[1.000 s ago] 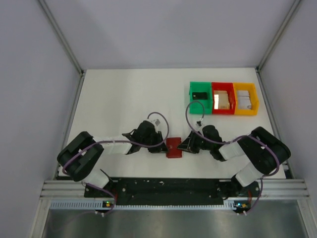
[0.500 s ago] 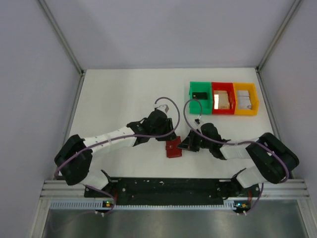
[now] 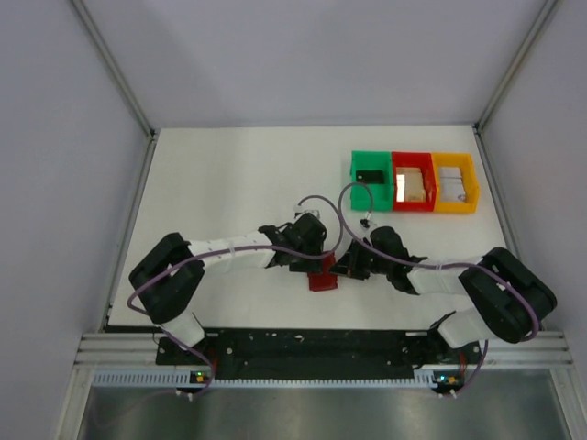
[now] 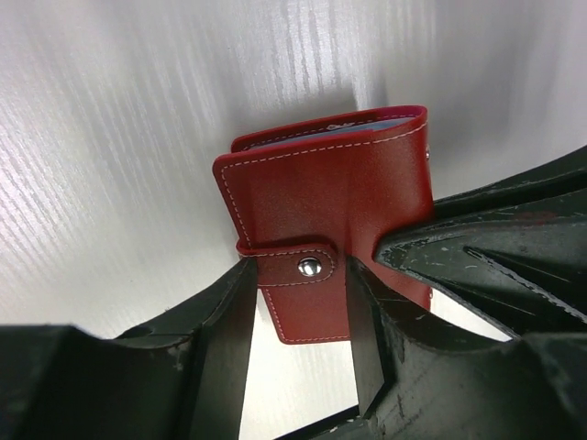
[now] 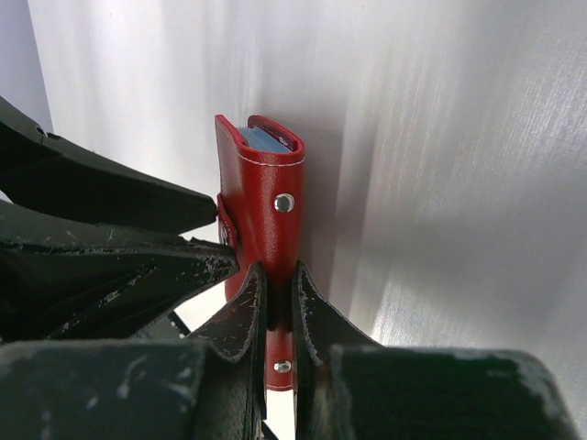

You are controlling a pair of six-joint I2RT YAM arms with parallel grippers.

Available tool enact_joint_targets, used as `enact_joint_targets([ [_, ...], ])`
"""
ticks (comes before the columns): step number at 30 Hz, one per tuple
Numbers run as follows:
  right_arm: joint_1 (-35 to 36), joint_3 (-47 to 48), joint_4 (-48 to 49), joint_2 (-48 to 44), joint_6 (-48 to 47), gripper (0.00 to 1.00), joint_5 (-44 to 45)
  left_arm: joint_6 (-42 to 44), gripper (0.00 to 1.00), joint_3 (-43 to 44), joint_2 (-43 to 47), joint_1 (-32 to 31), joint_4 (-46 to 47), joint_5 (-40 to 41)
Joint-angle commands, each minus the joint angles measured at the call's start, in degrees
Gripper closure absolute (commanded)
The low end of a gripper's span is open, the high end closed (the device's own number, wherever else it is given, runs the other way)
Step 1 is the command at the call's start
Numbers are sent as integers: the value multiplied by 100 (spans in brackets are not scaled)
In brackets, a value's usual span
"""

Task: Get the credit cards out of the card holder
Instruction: Open the card holder at the center of the board.

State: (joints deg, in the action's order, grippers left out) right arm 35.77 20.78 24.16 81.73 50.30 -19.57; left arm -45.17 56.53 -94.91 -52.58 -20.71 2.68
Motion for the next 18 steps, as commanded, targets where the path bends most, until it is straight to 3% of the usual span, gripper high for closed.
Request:
enact_joint_targets([
  [1,71,102,-412,-35,-328,100,481,131,51,332,-27,-104,-3,75],
  [6,88,120,-421,-43,-337,100,481,122,51,455,-220,-121,-65,101],
  [18,79,6,-500,-263,-337,100,744,148,63,341,-221,-121,-425,365],
])
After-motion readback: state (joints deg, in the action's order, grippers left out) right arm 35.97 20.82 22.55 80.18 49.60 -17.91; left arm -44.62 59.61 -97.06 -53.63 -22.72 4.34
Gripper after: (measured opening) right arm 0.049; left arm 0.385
